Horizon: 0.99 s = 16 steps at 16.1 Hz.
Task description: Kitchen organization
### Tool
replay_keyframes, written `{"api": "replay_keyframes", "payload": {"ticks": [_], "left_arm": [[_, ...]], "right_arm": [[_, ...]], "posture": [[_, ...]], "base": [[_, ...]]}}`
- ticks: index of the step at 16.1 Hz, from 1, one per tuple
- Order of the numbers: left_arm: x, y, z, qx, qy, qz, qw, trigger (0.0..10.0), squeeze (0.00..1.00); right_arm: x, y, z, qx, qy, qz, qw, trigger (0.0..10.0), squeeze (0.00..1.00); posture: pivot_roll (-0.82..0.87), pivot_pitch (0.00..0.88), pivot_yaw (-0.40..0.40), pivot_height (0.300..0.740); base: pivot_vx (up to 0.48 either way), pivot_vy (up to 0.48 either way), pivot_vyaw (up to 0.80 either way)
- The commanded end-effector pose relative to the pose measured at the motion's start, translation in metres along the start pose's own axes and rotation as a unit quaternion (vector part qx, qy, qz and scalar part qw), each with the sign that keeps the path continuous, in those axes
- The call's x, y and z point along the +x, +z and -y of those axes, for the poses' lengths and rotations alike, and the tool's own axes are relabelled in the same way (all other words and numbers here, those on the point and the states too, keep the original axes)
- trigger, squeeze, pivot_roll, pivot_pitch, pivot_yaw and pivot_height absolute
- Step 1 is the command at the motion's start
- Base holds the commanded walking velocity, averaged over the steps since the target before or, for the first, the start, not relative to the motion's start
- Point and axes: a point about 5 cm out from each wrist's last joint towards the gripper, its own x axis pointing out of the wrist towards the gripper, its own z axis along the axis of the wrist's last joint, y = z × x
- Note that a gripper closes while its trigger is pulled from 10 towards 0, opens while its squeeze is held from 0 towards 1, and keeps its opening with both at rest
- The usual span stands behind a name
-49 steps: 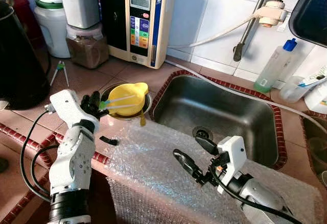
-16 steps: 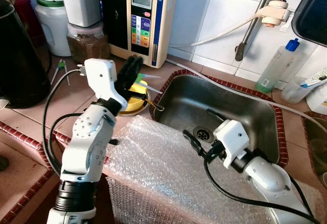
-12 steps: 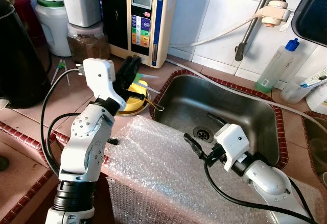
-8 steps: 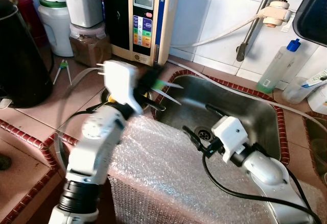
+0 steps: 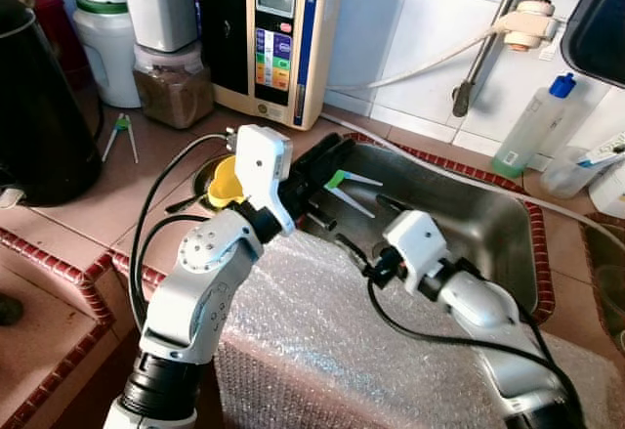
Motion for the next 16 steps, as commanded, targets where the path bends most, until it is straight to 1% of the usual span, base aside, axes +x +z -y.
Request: {"api": "replay_keyframes", "payload": {"ticks": [1,3,6,9,13,16], "left_arm": [[0.002,0.002,0.009,-0.002,-0.024,0.002,1.0,0.0,0.0],[0.002,0.0,0.012,-0.008,-0.027,-0.001,1.0,0.0,0.0],[0.001,-0.001,0.017,-0.013,-0.034,-0.004,0.999,0.0,0.0],[0.001,-0.001,0.016,-0.013,-0.033,-0.004,0.999,0.0,0.0],[0.0,-0.004,0.017,-0.008,-0.033,-0.01,0.999,0.0,0.0],[-0.001,-0.005,0.016,-0.007,-0.03,-0.012,0.999,0.0,0.0]], "right_arm": [[0.005,0.0,-0.001,0.006,0.01,0.004,1.0,0.0,0.0],[0.017,0.002,-0.007,0.013,0.034,0.015,0.999,0.0,0.0],[0.025,0.009,-0.012,-0.007,0.061,0.03,0.998,0.0,0.0],[0.024,0.01,-0.01,-0.011,0.063,0.032,0.997,0.0,0.0],[0.023,0.014,-0.013,-0.053,0.078,0.036,0.995,0.0,0.0],[0.022,0.01,-0.013,-0.069,0.068,0.026,0.995,0.0,0.0]], "posture": [[0.14,0.0,-0.106,0.74],[0.14,0.0,-0.107,0.74],[0.14,0.0,-0.109,0.74],[0.14,0.0,-0.109,0.74],[0.13,0.0,-0.108,0.74],[0.13,0.0,-0.104,0.74]], "base": [[0.0,0.0,0.0],[0.0,0.0,0.0],[0.0,0.0,0.0],[0.0,0.0,0.0],[0.0,0.0,0.0],[0.0,0.0,0.0]]}}
